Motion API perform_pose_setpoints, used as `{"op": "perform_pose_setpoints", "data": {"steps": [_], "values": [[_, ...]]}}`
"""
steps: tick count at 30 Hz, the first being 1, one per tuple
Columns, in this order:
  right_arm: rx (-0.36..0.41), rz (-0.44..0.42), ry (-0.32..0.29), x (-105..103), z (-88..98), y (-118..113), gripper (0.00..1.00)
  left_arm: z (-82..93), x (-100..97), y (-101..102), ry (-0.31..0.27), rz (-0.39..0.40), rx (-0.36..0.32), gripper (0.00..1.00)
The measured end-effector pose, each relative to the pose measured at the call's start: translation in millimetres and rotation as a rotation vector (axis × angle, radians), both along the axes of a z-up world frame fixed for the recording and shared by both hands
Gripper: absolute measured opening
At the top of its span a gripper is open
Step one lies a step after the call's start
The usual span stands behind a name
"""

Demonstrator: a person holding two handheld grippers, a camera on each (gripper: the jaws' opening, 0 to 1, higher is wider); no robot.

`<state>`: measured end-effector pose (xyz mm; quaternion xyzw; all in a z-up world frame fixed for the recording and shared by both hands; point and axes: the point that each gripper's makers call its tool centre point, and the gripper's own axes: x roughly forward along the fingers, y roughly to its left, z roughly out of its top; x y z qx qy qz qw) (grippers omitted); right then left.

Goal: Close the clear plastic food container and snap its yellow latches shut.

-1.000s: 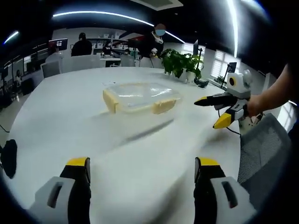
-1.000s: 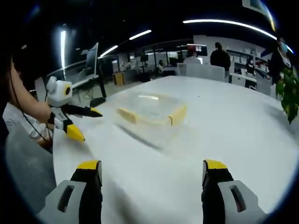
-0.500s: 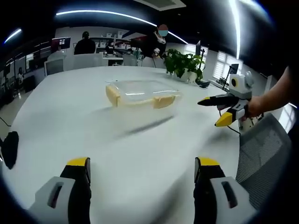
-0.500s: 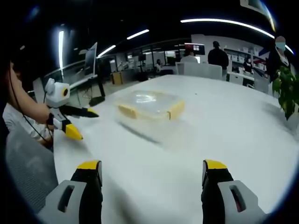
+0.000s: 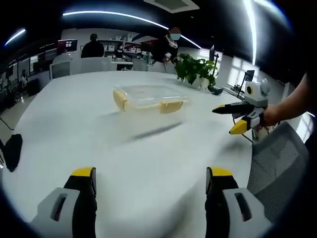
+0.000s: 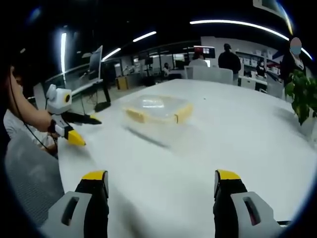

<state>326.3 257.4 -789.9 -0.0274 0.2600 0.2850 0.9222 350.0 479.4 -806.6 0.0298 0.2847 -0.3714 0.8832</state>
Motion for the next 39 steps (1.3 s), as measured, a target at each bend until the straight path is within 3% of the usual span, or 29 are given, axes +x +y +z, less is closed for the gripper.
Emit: {"op": "perform_pose_setpoints", "data": {"steps": [39], "values": [[0.005,-0.048,-0.005,-27,12.8,-31,0.89,13.2,-27.2,-1,0.002,0.045,-0.056,0.89]]}}
